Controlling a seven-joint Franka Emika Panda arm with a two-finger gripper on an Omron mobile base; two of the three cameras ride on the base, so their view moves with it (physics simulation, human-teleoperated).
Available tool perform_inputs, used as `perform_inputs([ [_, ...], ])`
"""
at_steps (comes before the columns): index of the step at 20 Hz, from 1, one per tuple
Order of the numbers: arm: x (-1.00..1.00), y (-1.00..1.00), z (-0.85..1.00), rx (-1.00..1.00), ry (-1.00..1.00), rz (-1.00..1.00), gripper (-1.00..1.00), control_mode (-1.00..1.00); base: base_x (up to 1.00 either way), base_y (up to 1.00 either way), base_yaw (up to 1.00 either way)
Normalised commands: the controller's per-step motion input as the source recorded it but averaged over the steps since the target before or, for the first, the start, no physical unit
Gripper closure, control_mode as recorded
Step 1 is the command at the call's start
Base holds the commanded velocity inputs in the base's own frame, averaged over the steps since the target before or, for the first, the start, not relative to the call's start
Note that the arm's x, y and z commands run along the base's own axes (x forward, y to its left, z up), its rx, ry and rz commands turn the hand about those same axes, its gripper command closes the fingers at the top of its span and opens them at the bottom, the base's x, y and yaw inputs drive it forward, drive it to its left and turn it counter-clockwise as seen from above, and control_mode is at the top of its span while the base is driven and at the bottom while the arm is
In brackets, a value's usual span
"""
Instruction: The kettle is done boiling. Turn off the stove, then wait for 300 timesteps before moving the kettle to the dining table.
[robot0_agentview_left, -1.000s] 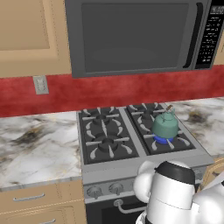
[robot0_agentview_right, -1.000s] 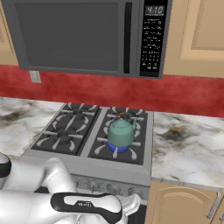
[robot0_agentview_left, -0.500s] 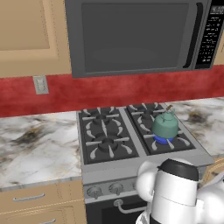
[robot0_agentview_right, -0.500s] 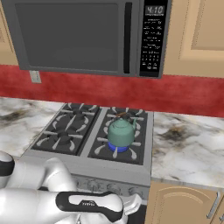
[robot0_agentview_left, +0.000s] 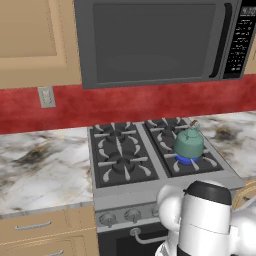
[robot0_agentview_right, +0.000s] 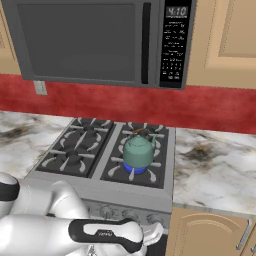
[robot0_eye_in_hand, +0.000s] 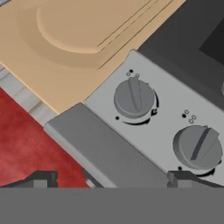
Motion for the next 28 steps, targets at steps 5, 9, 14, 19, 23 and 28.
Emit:
perform_inputs([
  [5,0.16,0.00,-0.06,0.00,0.00,-0.01,-1.00,-1.00,0.00,0.00,0.00],
  [9,0.14,0.00,-0.08,0.00,0.00,0.00,-1.00,-1.00,0.00,0.00,0.00],
  [14,0.06,0.00,-0.13,0.00,0.00,0.00,-1.00,-1.00,0.00,0.00,0.00],
  [19,0.04,0.00,-0.12,0.00,0.00,0.00,-1.00,-1.00,0.00,0.00,0.00],
  [23,0.04,-0.02,-0.10,0.00,0.00,0.00,-1.00,-1.00,0.00,0.00,0.00],
  [28,0.04,-0.05,-0.07,0.00,0.00,0.00,-1.00,-1.00,0.00,0.00,0.00],
])
